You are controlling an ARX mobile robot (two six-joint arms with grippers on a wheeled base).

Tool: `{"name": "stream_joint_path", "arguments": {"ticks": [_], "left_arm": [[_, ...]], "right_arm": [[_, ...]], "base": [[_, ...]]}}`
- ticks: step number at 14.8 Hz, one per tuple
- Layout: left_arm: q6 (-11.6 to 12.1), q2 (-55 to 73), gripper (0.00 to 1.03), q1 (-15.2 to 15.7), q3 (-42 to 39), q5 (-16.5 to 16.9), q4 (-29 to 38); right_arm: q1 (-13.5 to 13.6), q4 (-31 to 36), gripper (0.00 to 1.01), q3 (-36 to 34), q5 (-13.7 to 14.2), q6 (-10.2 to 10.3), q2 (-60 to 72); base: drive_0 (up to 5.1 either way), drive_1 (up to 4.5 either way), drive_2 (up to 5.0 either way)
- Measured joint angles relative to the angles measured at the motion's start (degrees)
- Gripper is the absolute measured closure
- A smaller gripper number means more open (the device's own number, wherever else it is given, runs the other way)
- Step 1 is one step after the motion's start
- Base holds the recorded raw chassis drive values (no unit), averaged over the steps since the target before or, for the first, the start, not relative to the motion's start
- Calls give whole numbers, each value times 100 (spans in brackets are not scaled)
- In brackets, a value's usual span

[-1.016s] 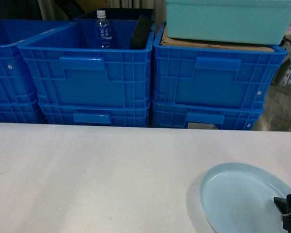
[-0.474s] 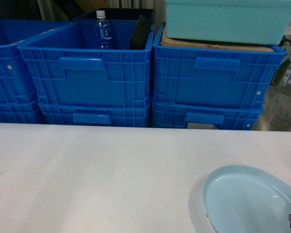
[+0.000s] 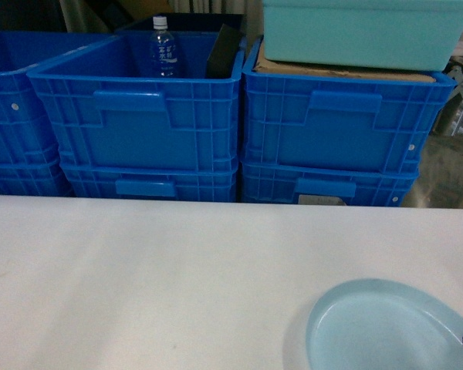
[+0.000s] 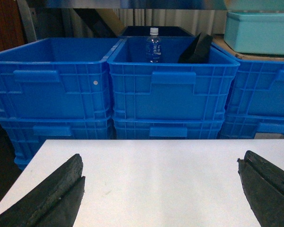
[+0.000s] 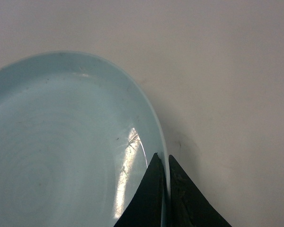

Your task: Place blue tray on left shelf second layer neatly

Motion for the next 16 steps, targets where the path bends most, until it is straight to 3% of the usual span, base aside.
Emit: {"name": "stream_joint_path", "arguments": {"ticks": [5,7,9,14,16], "left_arm": [[0,0,5,0,0,0,0],[0,0,5,0,0,0,0],[0,0,5,0,0,0,0],[0,0,5,0,0,0,0],[-2,0,5,0,0,0,0]], "right_arm": [[332,470,99,-627,251,-898,-1333],[398,422,99,-914,297,-1248,-2317],[391,-59,99,-1097,313,-1499,-3694],[304,-1860,99,-1152,310,-1451,-7200],[61,-2562,99,-1152,221,-1384,-8240]], "base": [[0,0,0],[0,0,0],[0,0,0],[0,0,0],[0,0,0]]}}
